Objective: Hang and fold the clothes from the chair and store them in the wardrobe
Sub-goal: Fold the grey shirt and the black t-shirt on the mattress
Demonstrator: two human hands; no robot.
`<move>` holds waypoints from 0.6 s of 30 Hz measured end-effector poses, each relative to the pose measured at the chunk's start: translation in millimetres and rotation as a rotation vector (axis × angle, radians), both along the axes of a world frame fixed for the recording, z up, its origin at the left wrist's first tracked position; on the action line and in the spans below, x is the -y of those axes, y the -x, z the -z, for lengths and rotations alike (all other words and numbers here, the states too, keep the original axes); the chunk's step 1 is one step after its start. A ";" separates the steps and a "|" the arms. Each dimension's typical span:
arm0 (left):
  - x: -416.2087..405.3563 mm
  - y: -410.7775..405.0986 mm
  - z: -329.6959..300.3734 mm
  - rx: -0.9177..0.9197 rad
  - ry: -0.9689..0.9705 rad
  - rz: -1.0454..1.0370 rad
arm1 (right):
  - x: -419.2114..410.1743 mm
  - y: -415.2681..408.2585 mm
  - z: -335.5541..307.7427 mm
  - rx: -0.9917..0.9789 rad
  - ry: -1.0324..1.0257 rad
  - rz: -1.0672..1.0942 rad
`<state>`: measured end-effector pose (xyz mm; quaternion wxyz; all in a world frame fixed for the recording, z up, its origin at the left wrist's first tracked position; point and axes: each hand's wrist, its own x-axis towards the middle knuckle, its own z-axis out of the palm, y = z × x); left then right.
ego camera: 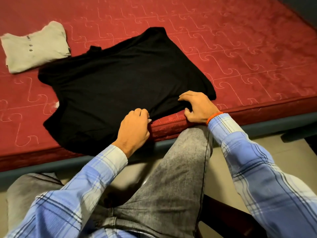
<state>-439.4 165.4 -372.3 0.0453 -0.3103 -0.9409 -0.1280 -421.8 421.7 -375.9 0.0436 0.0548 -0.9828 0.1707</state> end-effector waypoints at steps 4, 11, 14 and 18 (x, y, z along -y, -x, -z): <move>-4.7 -0.2 -3.5 -0.092 0.028 0.024 | -0.2 -0.6 1.4 -0.012 -0.031 0.025; -3.2 -0.8 -3.3 -0.037 0.280 0.016 | 1.1 3.8 10.9 -0.028 -0.170 0.085; -2.4 -1.7 -10.6 0.012 0.256 0.021 | -4.5 3.2 12.0 -0.072 -0.211 0.171; -5.7 -3.7 -17.5 0.080 0.313 -0.018 | -5.7 -0.9 9.1 -0.175 -0.202 0.247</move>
